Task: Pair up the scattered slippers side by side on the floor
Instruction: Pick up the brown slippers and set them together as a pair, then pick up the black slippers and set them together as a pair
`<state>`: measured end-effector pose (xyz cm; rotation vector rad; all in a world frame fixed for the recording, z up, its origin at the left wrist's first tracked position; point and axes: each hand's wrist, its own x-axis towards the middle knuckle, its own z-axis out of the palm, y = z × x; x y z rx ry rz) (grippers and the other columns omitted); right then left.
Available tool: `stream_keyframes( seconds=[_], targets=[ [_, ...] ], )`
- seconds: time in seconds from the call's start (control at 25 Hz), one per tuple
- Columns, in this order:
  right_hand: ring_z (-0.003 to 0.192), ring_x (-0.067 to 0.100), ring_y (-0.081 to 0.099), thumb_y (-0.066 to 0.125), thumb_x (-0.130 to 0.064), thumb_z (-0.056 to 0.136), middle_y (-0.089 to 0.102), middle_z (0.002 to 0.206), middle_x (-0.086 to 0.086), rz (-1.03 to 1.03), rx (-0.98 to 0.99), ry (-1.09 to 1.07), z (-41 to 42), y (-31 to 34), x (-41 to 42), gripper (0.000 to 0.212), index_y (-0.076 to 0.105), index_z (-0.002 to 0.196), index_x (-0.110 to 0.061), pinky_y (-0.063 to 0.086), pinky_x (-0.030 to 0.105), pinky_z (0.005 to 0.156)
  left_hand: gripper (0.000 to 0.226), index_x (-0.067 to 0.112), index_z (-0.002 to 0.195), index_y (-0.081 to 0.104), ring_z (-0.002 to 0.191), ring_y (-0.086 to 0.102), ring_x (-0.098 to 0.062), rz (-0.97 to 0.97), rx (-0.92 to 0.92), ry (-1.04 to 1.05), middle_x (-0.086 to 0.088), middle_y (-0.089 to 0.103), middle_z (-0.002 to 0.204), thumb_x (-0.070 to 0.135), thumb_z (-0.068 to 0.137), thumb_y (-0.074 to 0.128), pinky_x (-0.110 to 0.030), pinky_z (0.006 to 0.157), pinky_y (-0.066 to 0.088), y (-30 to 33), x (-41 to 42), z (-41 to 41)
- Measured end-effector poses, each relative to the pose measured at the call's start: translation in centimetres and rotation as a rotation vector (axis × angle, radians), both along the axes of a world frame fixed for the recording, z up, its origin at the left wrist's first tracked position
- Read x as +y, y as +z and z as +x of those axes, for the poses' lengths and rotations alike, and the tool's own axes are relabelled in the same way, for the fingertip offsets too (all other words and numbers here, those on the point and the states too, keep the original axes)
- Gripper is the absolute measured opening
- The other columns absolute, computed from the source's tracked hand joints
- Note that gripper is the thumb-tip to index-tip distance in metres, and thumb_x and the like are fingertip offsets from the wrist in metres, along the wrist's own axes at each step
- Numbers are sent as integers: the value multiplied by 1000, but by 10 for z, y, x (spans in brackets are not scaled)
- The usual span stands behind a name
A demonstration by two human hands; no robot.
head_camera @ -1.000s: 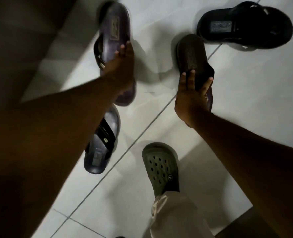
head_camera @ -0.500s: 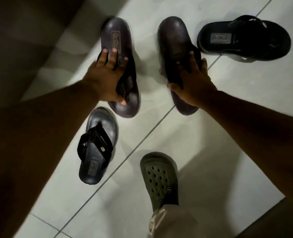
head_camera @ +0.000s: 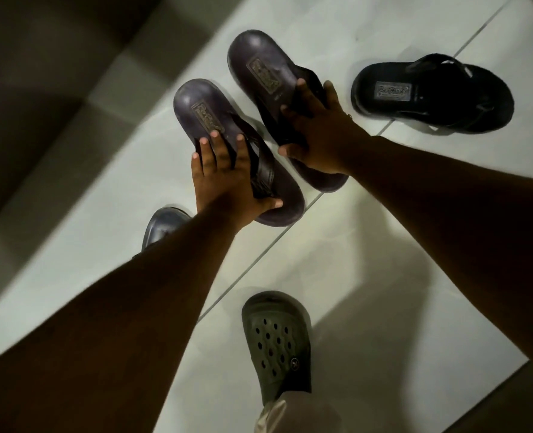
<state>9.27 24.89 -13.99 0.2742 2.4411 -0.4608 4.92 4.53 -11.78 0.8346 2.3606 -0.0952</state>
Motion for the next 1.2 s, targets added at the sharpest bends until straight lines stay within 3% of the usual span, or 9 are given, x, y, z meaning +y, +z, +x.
stream_keyframes(
  seconds=[0.28,0.52,0.64,0.76,0.84,0.92,1.04,1.12,1.2],
  targets=[
    [144,48,-19,43,-59,90,-10,164,5,-19,28,13,-2,24,-5,75,15,152,-25,16,71,110,127,18,153,-8,147,-13,-41,24,21,25,-24,-13,160,81,63,54,-51,120,-3,-3,7,3],
    [144,48,-19,37,-66,88,-9,164,3,-25,32,71,-4,20,2,78,15,152,-27,15,71,112,127,16,153,-6,148,-10,-42,56,30,63,-25,-10,160,82,62,54,-52,120,-1,-5,9,7],
    [146,49,-10,17,-83,75,-6,164,6,20,129,59,1,26,4,94,14,151,-29,13,71,112,129,16,154,-4,148,-9,-40,75,26,88,-24,-8,161,83,61,55,-54,120,-1,-2,11,9],
    [146,49,2,17,-76,84,4,163,16,187,247,-65,22,37,33,85,17,150,-24,14,69,113,128,15,154,-2,149,-8,-38,133,63,84,-22,-5,162,84,60,52,-56,118,-3,5,-8,0],
    [146,50,-1,15,-73,86,2,162,20,348,178,-111,49,39,74,81,14,150,-24,8,70,113,122,15,154,-1,149,-7,-38,123,105,118,-22,-4,162,84,65,47,-56,118,-2,13,-37,-6],
    [144,54,-4,6,-78,82,-2,162,19,481,30,-118,84,37,115,86,13,150,-27,4,74,111,119,13,153,-2,148,-8,-39,24,132,244,-22,-6,162,85,69,42,-57,118,-2,23,-71,-2],
    [143,57,-2,5,-83,75,-8,162,18,451,-95,-174,124,33,139,90,10,150,-32,4,76,109,126,13,153,-3,147,-7,-46,-212,69,540,-23,-9,161,83,63,51,-65,114,3,33,-116,22],
    [142,57,-1,14,-79,72,-12,161,19,393,-169,-277,139,35,125,90,7,150,-34,7,74,111,121,16,152,1,142,6,-56,-322,-61,746,-27,-7,159,71,65,65,-68,111,14,29,-142,41],
    [138,64,6,18,-76,71,-11,161,22,398,-174,-341,157,36,100,90,12,150,-34,12,72,111,101,18,149,11,132,28,-62,-337,-163,903,-34,1,155,51,73,70,-66,109,26,16,-159,54]
  ],
)
